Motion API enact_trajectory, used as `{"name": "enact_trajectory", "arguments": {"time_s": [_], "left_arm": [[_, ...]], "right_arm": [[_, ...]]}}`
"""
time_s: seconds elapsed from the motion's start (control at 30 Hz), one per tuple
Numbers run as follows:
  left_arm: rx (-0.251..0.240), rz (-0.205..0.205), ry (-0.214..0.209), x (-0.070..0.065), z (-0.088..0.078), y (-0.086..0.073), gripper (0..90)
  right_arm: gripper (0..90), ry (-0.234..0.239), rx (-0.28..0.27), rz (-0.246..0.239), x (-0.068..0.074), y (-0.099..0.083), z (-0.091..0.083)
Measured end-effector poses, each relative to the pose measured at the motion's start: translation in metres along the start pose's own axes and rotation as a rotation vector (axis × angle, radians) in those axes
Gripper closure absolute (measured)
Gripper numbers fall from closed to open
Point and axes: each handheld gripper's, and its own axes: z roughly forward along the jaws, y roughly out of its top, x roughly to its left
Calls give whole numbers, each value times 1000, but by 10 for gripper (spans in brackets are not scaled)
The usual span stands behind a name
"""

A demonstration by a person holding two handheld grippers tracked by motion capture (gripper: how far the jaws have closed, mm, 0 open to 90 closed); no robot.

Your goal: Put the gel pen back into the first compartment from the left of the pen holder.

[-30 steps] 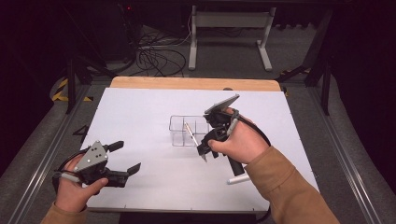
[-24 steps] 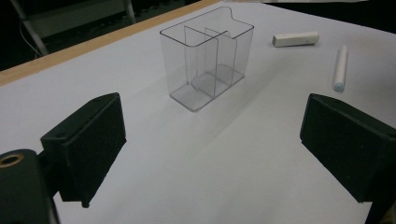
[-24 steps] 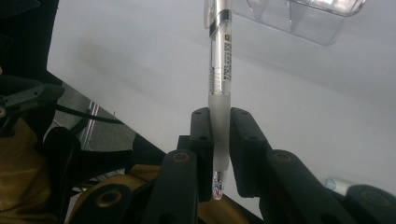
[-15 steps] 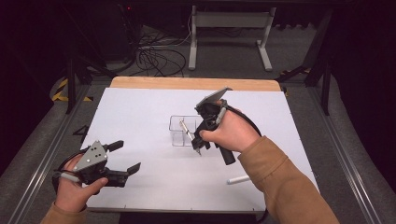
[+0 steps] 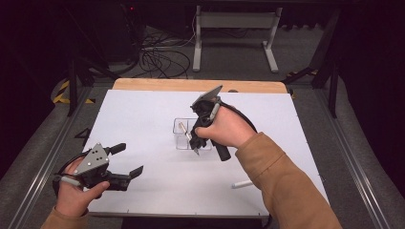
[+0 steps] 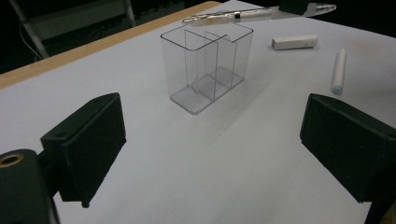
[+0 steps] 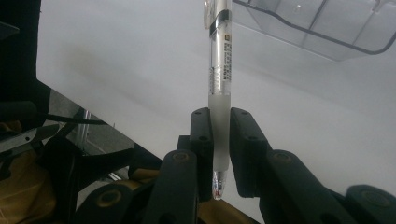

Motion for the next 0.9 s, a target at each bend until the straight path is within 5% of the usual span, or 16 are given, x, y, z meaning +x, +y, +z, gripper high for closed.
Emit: {"name": "enact_trajectory", "arguments": {"time_s": [0.9], "left_arm": [[3, -2, -6, 0, 1, -1, 76]], "right_arm": [[804, -10, 52, 95, -5, 31, 18]]}}
